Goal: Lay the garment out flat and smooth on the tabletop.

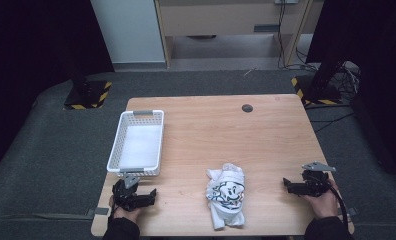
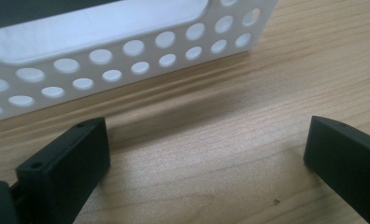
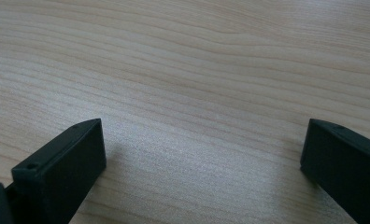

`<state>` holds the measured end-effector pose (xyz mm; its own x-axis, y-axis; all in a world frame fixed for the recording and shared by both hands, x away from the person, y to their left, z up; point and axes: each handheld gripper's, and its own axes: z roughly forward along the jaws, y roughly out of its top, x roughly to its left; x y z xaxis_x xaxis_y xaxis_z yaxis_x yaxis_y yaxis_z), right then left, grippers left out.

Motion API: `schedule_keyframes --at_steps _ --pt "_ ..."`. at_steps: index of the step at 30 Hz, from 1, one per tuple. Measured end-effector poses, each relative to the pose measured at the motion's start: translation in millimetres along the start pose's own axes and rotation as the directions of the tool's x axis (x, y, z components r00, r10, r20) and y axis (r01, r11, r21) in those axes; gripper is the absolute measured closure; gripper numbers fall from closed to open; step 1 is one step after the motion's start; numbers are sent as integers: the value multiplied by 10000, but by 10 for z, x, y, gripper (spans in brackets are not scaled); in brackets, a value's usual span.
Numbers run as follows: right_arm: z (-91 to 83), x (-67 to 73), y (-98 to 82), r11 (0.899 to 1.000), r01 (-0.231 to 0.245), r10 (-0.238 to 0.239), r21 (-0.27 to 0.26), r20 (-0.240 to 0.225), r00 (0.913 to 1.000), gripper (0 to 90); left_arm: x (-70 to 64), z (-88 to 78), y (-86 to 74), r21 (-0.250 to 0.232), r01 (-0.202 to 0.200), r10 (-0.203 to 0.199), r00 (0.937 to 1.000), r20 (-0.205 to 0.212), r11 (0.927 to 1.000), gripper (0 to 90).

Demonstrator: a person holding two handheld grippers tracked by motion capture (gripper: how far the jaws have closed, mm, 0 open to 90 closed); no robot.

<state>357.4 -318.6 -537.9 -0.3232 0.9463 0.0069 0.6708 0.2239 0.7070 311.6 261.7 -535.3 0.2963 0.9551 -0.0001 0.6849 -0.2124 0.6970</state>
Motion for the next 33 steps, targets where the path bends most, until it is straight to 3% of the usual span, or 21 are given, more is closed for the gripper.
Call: schedule_keyframes --at_steps 9,16,20,23,33 --pt "-6 10 6 10000 -45 45 87 21 10000 6 2 -2 8 29 149 -148 9998 -95 9999 9" --pt "-23 51 39 9994 -19 28 333 -274 9996 17 -21 -33 45 425 294 -288 9995 -142 9987 44" --pt "-70 57 78 9997 -103 111 235 -343 9994 28 -37 -57 70 605 592 -591 9982 -48 9964 52" --pt "-103 61 95 9998 -158 162 96 -409 9990 32 -60 -70 85 696 514 -511 9987 -63 9962 49" --pt "-198 69 153 9993 -349 336 -103 -1036 9941 71 -170 -172 146 450 609 -617 9980 155 9971 41"
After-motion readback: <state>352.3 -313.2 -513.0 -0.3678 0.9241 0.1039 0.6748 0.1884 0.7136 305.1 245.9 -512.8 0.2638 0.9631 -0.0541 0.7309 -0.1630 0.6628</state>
